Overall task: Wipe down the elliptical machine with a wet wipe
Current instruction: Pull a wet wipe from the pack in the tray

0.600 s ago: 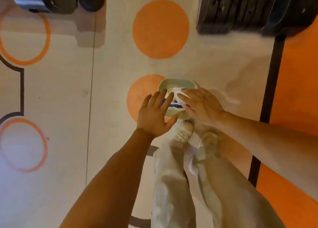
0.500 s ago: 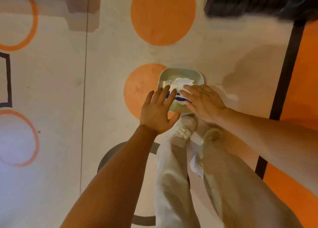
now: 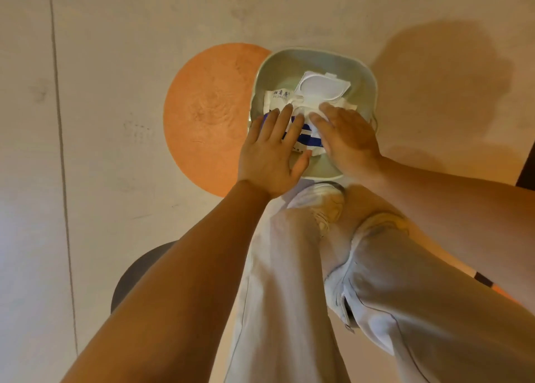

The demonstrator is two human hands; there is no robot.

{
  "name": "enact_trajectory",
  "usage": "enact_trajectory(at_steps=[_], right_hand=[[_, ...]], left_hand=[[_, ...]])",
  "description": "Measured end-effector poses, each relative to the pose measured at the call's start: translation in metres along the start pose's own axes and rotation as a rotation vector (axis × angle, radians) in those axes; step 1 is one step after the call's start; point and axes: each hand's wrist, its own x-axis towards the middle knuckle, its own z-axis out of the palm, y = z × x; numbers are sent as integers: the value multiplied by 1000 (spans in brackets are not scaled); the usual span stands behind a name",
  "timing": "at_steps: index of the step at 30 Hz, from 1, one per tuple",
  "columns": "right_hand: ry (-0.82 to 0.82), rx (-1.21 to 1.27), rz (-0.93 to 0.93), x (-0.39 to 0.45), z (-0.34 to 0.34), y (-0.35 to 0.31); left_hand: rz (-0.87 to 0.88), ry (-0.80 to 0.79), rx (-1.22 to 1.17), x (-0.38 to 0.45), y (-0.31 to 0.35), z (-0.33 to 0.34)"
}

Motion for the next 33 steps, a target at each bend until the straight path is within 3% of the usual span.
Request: enact_trajectory(at_steps=[6, 13, 22, 33], right_hand=[[-63, 89, 9, 12, -10, -1], [35, 98, -59, -5, -73, 0], [173, 195, -49, -29, -252, 0], [370, 132, -73, -45, -525, 27]], left_hand=[[-11, 10, 10, 6, 0, -4], [-19, -39, 16, 8, 10, -67], [-14, -64, -46, 38, 52, -226], [184, 107, -50, 156, 125, -448]])
